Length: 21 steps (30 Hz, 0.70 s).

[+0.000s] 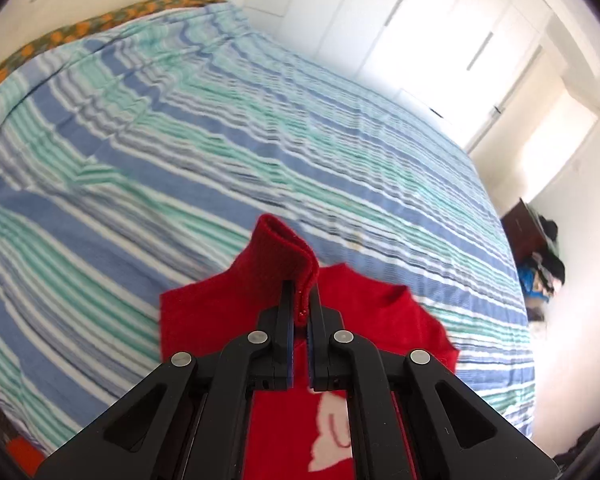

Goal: Fold small clothes
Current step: 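Grasp the other sleeve cuff with the left gripper and lift it, then fold the held sleeve across the sweater body with the left gripper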

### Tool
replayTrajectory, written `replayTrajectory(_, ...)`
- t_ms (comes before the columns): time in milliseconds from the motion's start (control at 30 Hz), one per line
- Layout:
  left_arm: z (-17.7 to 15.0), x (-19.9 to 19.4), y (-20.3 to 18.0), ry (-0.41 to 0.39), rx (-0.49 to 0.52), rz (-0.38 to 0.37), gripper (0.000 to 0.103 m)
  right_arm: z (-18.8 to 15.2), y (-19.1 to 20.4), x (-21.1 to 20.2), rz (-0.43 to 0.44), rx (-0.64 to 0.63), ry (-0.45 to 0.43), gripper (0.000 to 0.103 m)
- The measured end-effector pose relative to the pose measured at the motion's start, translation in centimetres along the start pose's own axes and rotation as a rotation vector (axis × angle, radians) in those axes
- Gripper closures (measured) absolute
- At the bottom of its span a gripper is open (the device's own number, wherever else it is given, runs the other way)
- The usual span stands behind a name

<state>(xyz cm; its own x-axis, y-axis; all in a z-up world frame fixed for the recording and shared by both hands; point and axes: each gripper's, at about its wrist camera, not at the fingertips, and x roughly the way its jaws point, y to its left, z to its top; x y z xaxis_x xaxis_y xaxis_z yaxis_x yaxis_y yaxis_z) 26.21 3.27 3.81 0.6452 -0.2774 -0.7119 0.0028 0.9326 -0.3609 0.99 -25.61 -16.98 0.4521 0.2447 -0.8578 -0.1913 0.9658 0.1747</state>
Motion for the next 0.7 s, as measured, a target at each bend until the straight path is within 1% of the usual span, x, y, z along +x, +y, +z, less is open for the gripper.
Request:
replayTrajectory(67, -0.8, 1.4, -6.2, -0.005, 0.109, -0.046, 0.101, 0.0, -0.1, -0.1, 0.007, 0.003, -0.002, 0.0)
replayTrajectory(133, -2.9, 3.2, -11.6, 0.017, 0.192, -0.075, 0.1, 0.0, -0.1, -0.1, 0.009, 0.002, -0.003, 0.0)
replayTrajectory(200, -6.2, 6.1, -15.7, 0.04, 0.282, -0.05, 0.097, 0.0, -0.1, -0.1, 0.007, -0.002, -0.003, 0.0)
replayTrajectory(233, -8.4, 7.7, -17.2, 0.069, 0.315, -0.046, 0.097, -0.1, 0.0, -0.1, 0.007, -0.003, -0.002, 0.0)
replayTrajectory(267, -10.6, 9.4, -18.2, 0.123, 0.35, -0.054, 0.094, -0.1, -0.1, -0.1, 0.007, -0.003, -0.002, 0.0)
replayTrajectory(300, -13.1, 10.9, -19.5, 0.197, 0.401, -0.061, 0.089, -0.1, -0.1, -0.1, 0.008, -0.004, -0.002, 0.0)
replayTrajectory(333, -15.5, 12.4, -20.1, 0.283, 0.46, -0.051, 0.075, -0.1, -0.2, -0.1, 0.009, -0.003, -0.002, 0.0)
replayTrajectory(367, -17.8, 13.2, -20.1, 0.341, 0.516, -0.005, 0.062, -0.1, -0.3, -0.1, 0.01, -0.002, -0.003, 0.0)
replayTrajectory(400, -19.9, 12.8, -20.1, 0.352, 0.569, 0.028, 0.061, -0.1, -0.3, -0.2, 0.012, -0.001, -0.003, 0.0)
replayTrajectory(433, -21.7, 11.4, -19.7, 0.334, 0.617, 0.032, 0.058, -0.1, -0.3, -0.2, 0.013, -0.001, -0.005, 0.0)
replayTrajectory(467, -22.7, 10.1, -18.3, 0.313, 0.65, 0.022, 0.051, -0.1, -0.3, -0.3, 0.015, 0.0, -0.007, 0.0)
replayTrajectory(500, -23.2, 8.6, -16.4, 0.291, 0.662, 0.011, 0.046, -0.2, -0.3, -0.4, 0.017, 0.0, -0.009, 0.0)
replayTrajectory(533, -23.3, 7.2, -14.2, 0.268, 0.656, 0.011, 0.038, -0.2, -0.3, -0.5, 0.02, 0.0, -0.01, 0.0)
replayTrajectory(567, -22.9, 5.9, -11.7, 0.246, 0.631, 0.02, 0.034, -0.3, -0.4, -0.5, 0.022, 0.001, -0.011, 0.0)
replayTrajectory(600, -21.9, 5.1, -9.1, 0.23, 0.591, 0.044, 0.034, -0.3, -0.5, -0.5, 0.024, 0.002, -0.012, 0.0)
replayTrajectory(667, -19.4, 4.7, -3.1, 0.22, 0.472, 0.125, 0.034, -0.4, -0.6, -0.6, 0.025, -0.001, -0.013, 0.0)
replayTrajectory(700, -18.2, 5.1, -0.1, 0.228, 0.401, 0.158, 0.035, -0.4, -0.6, -0.6, 0.022, -0.004, -0.013, 0.0)
